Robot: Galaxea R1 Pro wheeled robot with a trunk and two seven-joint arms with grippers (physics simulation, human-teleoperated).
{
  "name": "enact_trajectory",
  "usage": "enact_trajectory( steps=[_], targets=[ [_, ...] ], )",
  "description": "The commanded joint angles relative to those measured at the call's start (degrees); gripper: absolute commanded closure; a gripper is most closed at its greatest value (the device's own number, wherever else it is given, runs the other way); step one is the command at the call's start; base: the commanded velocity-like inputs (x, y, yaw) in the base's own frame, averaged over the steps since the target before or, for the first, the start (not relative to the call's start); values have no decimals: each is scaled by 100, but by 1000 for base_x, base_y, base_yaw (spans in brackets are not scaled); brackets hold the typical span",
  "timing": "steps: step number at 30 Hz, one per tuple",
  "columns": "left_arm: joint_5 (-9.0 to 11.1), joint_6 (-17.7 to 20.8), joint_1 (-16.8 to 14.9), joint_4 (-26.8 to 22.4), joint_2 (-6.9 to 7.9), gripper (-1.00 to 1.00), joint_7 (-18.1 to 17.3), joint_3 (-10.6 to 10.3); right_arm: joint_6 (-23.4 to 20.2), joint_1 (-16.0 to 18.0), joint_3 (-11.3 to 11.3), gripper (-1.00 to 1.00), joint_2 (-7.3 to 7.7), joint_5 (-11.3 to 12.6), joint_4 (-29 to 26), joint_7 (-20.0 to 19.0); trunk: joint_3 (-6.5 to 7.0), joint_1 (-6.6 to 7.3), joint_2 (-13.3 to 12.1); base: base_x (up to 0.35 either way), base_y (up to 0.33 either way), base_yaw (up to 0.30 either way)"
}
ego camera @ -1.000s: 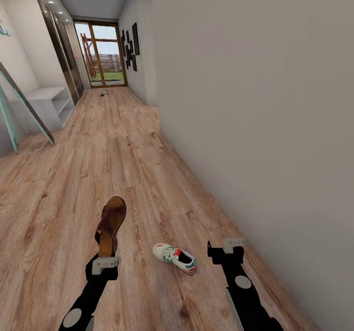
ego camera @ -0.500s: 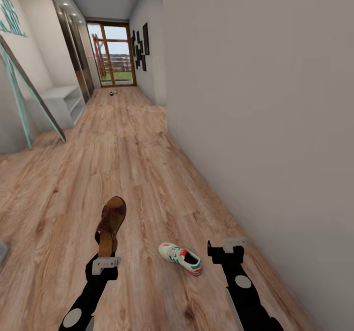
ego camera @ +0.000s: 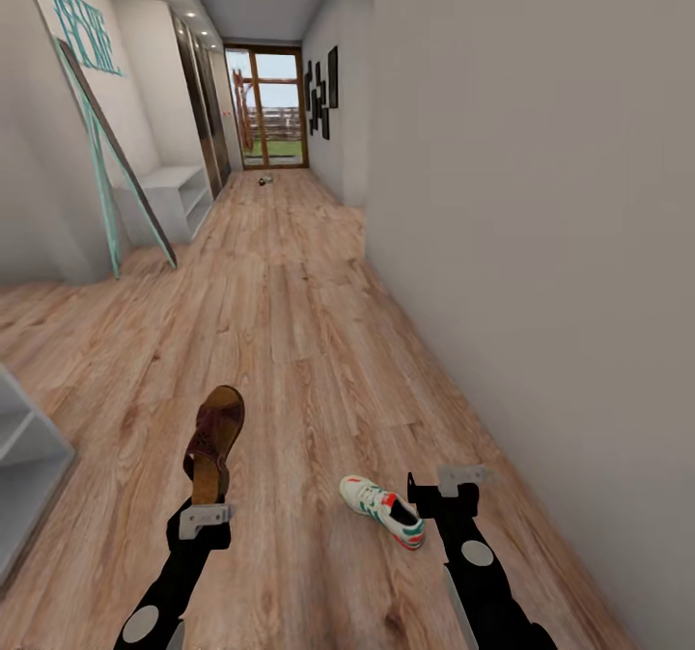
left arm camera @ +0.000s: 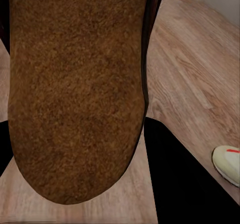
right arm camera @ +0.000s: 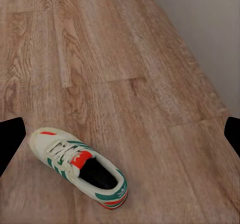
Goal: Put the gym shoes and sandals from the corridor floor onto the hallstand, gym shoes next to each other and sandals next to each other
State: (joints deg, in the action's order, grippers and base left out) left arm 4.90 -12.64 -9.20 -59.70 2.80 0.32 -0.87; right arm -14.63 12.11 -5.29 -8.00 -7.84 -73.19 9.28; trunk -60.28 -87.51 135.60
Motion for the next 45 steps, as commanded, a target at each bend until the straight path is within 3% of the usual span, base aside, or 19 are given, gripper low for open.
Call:
enact_trajectory(
  steps=[1, 5, 20, 32, 45],
  targets=[
    [54, -11, -3, 0, 4, 100, 3, -10, -49, 2, -8, -100, 1, -60, -9, 21, -5, 1, 2, 24, -7, 116],
    [133, -11, -3, -6, 9, 100, 3, -17, -49, 2, -12, -100, 1, -60, -17, 21, -5, 1, 2, 114, -86, 43],
    [143, -19, -3, -7, 10, 100, 3, -19, -51, 2, -10, -100, 1, -60, -20, 21, -2, 1, 2, 213, -202, 24],
    [143, -20, -3, -7, 10, 100, 3, -19, -49, 2, -7, -100, 1, -60, -13, 21, 28, 1, 2, 129, -205, 247],
    [143, -21, 2, -7, 10, 100, -2, -19, -54, 2, -8, -100, 1, -60, -4, 21, 64, 1, 2, 3, -17, 267]
  ],
)
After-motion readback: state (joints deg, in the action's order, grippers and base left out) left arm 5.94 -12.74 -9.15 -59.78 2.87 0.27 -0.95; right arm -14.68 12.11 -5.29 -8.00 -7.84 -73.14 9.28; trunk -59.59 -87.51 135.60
